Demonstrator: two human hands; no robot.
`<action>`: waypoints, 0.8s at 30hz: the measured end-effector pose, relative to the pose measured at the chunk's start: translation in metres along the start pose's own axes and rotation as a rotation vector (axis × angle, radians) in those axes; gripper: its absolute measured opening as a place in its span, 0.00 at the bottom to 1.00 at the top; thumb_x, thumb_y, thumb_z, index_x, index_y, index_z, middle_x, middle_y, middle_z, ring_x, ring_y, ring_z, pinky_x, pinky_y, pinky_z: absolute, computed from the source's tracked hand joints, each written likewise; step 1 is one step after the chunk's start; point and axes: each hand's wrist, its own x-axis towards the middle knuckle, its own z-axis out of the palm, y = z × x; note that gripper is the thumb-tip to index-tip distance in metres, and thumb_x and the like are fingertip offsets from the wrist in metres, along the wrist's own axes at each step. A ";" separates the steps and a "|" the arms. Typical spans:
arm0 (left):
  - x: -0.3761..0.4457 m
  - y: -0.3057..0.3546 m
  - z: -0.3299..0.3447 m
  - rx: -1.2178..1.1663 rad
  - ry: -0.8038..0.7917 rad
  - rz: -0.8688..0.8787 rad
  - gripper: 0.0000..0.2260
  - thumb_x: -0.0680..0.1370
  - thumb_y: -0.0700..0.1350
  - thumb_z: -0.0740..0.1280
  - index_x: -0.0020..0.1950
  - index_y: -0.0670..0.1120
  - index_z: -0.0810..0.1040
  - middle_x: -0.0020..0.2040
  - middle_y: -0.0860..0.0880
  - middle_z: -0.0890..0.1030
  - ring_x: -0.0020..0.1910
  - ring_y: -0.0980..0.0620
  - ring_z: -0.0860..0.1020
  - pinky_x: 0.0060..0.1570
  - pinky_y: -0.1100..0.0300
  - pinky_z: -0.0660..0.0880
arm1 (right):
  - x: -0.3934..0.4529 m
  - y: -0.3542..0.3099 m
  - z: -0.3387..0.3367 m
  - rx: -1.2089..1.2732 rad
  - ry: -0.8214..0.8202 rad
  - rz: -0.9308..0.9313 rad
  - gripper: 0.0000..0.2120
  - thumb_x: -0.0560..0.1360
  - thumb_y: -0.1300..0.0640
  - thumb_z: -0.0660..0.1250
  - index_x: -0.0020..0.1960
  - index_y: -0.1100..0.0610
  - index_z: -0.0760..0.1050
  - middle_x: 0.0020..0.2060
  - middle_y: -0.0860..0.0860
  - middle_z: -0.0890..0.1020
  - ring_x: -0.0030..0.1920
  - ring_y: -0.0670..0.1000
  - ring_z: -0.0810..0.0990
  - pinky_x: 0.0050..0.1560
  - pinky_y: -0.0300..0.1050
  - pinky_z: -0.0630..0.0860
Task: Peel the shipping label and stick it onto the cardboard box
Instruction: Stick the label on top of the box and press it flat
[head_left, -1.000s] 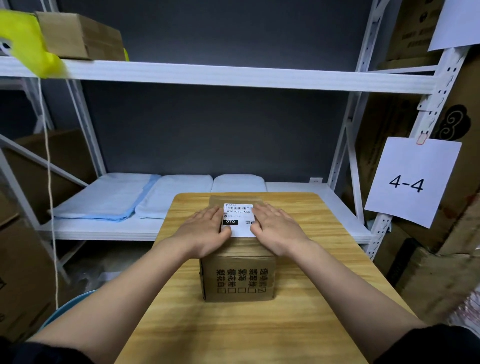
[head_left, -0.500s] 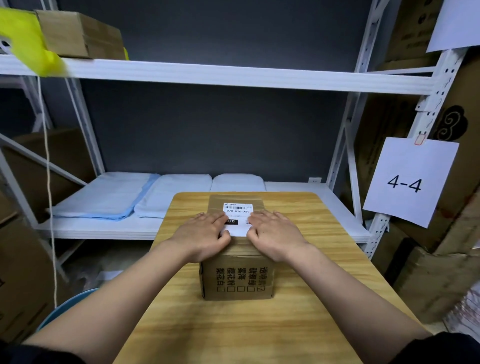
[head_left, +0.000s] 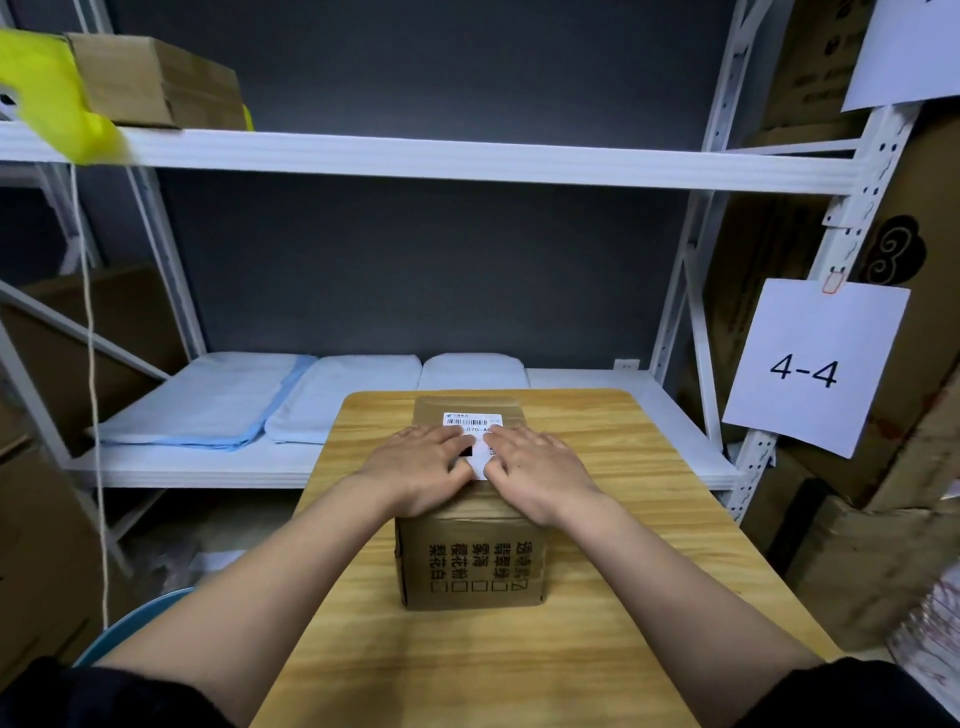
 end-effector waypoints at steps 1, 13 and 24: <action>-0.001 -0.002 -0.002 0.010 0.007 -0.014 0.24 0.81 0.54 0.47 0.78 0.53 0.56 0.79 0.53 0.55 0.78 0.50 0.53 0.75 0.56 0.48 | 0.000 0.002 -0.001 -0.010 0.004 0.004 0.26 0.80 0.49 0.45 0.78 0.51 0.54 0.78 0.47 0.55 0.78 0.49 0.51 0.77 0.50 0.48; 0.008 -0.003 -0.004 -0.031 0.005 -0.014 0.26 0.81 0.52 0.47 0.79 0.49 0.51 0.80 0.50 0.51 0.79 0.52 0.49 0.76 0.56 0.46 | 0.018 -0.006 -0.009 0.016 0.015 -0.028 0.26 0.81 0.50 0.46 0.77 0.54 0.55 0.78 0.50 0.56 0.78 0.49 0.51 0.77 0.49 0.47; 0.011 -0.017 -0.014 -0.037 0.025 -0.137 0.24 0.81 0.52 0.48 0.76 0.46 0.61 0.78 0.47 0.60 0.76 0.48 0.60 0.71 0.55 0.59 | 0.027 0.010 -0.011 -0.036 0.037 0.080 0.26 0.79 0.49 0.46 0.74 0.58 0.63 0.75 0.55 0.63 0.76 0.52 0.58 0.74 0.48 0.55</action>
